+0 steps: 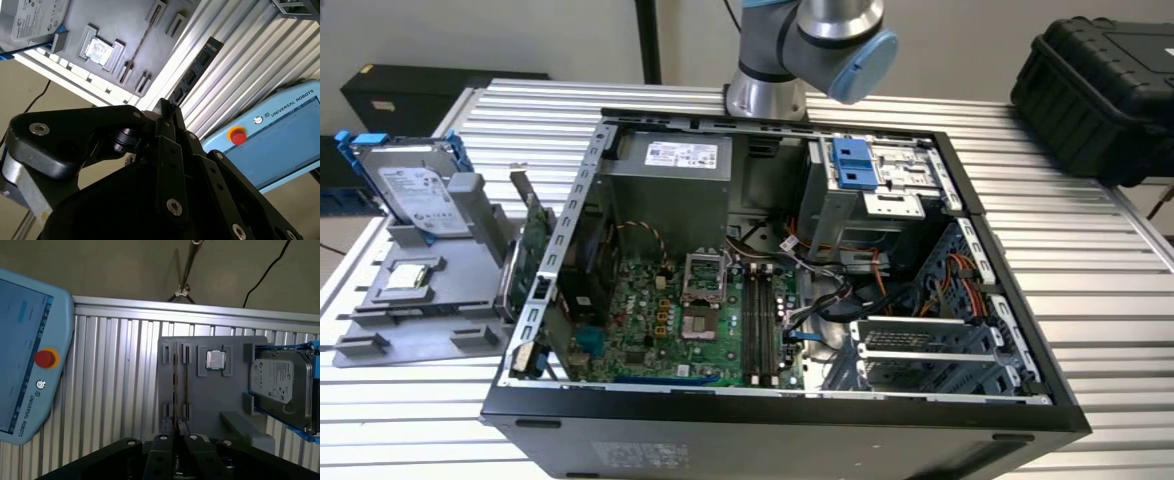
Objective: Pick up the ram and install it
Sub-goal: 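Pick up the ram and move it above insertion slot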
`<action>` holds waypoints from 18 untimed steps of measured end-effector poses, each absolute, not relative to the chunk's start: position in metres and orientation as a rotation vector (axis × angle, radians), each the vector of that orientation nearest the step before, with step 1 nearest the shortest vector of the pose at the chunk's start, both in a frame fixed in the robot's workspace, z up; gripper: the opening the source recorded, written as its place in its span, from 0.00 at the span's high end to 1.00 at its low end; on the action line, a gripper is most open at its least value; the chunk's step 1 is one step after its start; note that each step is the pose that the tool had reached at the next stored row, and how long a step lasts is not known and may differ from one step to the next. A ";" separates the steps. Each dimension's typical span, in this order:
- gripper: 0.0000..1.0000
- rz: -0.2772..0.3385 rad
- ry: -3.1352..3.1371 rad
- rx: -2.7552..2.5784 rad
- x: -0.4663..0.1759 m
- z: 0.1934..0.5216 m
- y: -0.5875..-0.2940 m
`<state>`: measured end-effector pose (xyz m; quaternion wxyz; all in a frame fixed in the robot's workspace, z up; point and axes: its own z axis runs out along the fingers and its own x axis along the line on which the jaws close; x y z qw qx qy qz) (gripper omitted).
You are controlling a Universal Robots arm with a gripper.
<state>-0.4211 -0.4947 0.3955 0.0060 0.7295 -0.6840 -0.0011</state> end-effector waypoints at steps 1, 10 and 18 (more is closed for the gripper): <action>1.00 -0.004 -2.141 2.283 -0.421 0.396 -0.495; 1.00 -0.003 -2.141 2.283 -0.402 0.396 -0.495; 1.00 -0.003 -2.141 2.283 -0.386 0.395 -0.495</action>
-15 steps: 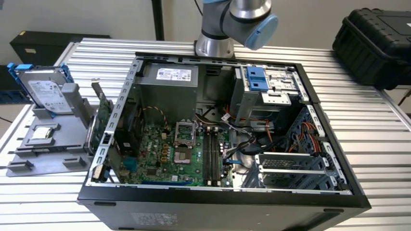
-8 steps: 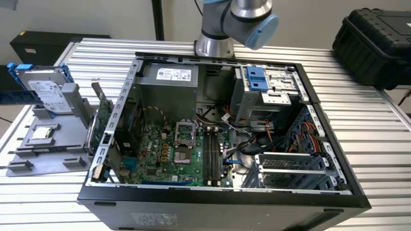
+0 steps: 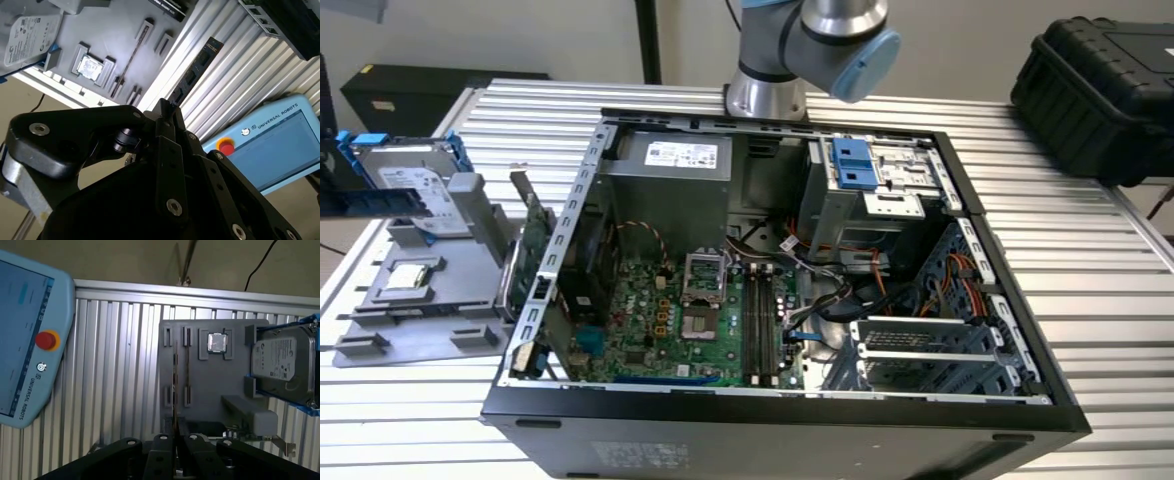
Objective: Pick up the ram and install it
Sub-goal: 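Pick up the ram and move it above insertion slot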
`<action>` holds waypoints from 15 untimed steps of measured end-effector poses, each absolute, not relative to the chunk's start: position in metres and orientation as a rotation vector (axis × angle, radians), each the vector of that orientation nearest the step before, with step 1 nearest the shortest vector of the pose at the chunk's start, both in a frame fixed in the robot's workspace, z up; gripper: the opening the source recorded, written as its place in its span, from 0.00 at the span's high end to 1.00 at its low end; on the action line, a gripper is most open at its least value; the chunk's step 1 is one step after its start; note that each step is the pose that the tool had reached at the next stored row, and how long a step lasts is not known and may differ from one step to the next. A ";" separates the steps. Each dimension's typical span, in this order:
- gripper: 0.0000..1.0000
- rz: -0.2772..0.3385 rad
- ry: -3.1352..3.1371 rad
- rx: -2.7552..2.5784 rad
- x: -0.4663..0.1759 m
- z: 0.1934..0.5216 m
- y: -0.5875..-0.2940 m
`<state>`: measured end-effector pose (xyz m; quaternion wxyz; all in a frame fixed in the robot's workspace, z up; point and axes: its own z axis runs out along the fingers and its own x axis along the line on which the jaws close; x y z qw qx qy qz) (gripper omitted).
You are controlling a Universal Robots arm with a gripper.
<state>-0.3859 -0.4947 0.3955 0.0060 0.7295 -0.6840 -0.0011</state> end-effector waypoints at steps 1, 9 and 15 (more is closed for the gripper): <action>1.00 -0.003 -2.141 2.283 -0.384 0.395 -0.495; 1.00 -0.003 -2.141 2.283 -0.368 0.395 -0.495; 1.00 -0.003 -2.141 2.283 -0.357 0.396 -0.495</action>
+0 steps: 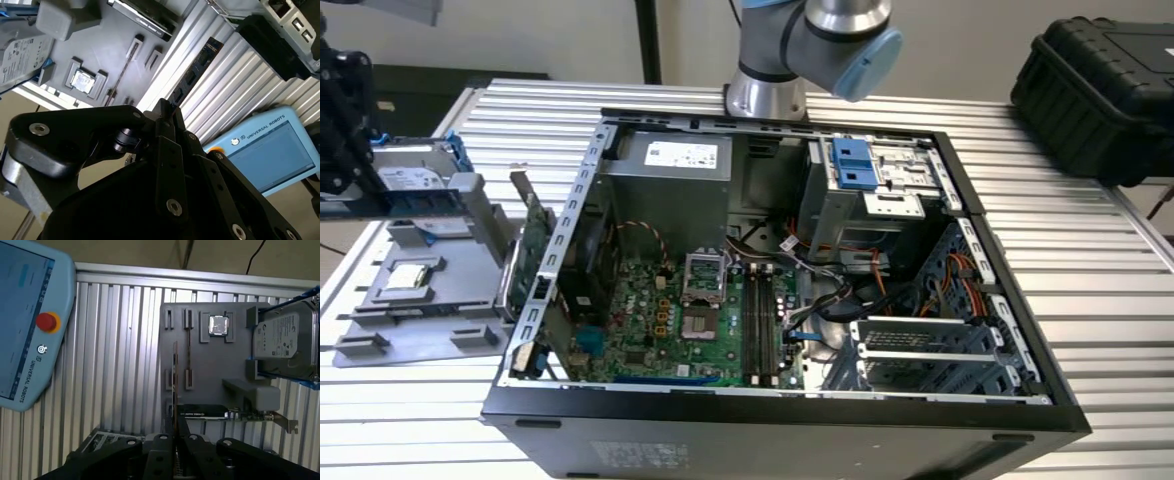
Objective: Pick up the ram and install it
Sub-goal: 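Pick up the ram and move it above insertion slot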
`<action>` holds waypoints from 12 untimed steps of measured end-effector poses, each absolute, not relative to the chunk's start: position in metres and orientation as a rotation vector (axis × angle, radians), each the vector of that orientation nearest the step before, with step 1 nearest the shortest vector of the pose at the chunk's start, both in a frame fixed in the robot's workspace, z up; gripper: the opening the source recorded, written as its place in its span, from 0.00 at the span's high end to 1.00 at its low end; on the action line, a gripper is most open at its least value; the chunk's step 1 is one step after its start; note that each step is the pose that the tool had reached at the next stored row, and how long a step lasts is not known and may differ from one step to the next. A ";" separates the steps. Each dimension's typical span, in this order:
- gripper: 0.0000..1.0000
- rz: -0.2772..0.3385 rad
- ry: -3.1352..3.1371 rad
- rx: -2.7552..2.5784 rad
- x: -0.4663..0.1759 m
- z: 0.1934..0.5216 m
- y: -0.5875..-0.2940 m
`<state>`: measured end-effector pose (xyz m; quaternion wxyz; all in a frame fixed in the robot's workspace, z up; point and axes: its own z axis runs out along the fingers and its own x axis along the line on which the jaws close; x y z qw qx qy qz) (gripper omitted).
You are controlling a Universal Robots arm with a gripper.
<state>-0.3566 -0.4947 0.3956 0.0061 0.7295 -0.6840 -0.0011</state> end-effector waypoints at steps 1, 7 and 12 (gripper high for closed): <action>1.00 -0.003 -2.141 2.283 -0.355 0.395 -0.495; 1.00 -0.003 -2.141 2.283 -0.345 0.395 -0.495; 1.00 -0.003 -2.141 2.283 -0.336 0.395 -0.495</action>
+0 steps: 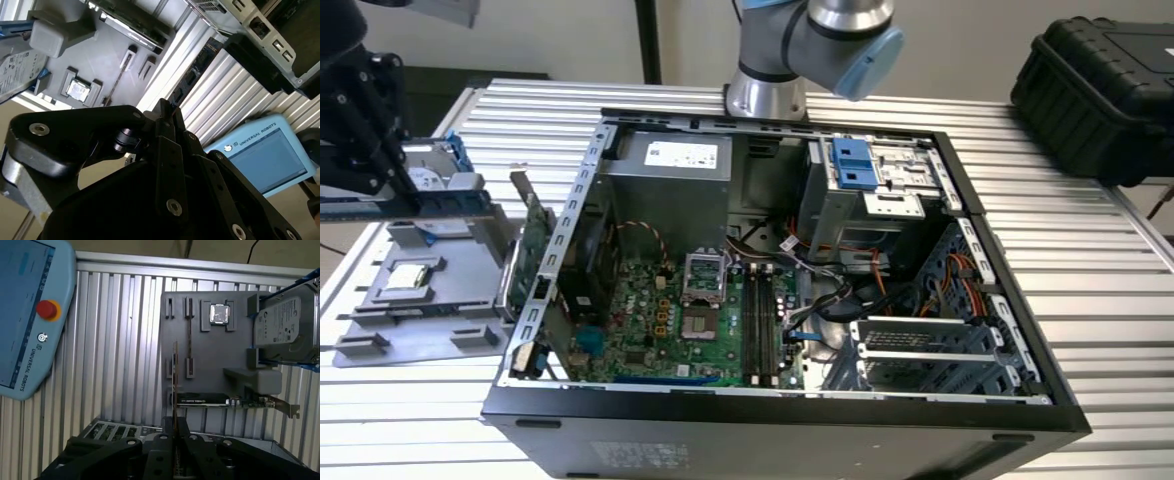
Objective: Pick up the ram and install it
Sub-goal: 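Pick up the ram and move it above insertion slot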
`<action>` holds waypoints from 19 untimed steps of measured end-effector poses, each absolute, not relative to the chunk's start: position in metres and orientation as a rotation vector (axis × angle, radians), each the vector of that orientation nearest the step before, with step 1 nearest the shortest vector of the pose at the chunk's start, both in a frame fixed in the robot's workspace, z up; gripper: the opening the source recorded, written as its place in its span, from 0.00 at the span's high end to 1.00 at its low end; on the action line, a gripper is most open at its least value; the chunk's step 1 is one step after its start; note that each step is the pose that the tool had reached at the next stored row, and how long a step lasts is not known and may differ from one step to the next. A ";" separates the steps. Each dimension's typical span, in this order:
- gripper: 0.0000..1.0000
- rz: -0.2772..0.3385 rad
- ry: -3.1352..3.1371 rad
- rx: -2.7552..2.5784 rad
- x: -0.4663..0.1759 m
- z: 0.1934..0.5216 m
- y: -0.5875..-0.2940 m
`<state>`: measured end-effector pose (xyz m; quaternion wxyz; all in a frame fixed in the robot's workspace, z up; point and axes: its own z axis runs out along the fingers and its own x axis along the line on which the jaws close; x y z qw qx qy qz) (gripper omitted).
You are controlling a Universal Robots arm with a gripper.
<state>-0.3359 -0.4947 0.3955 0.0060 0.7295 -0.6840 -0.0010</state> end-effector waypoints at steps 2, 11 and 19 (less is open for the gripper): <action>1.00 -0.003 -2.141 2.283 -0.333 0.395 -0.495; 1.00 -0.003 -2.141 2.283 -0.318 0.395 -0.495; 1.00 -0.003 -2.141 2.283 -0.304 0.396 -0.495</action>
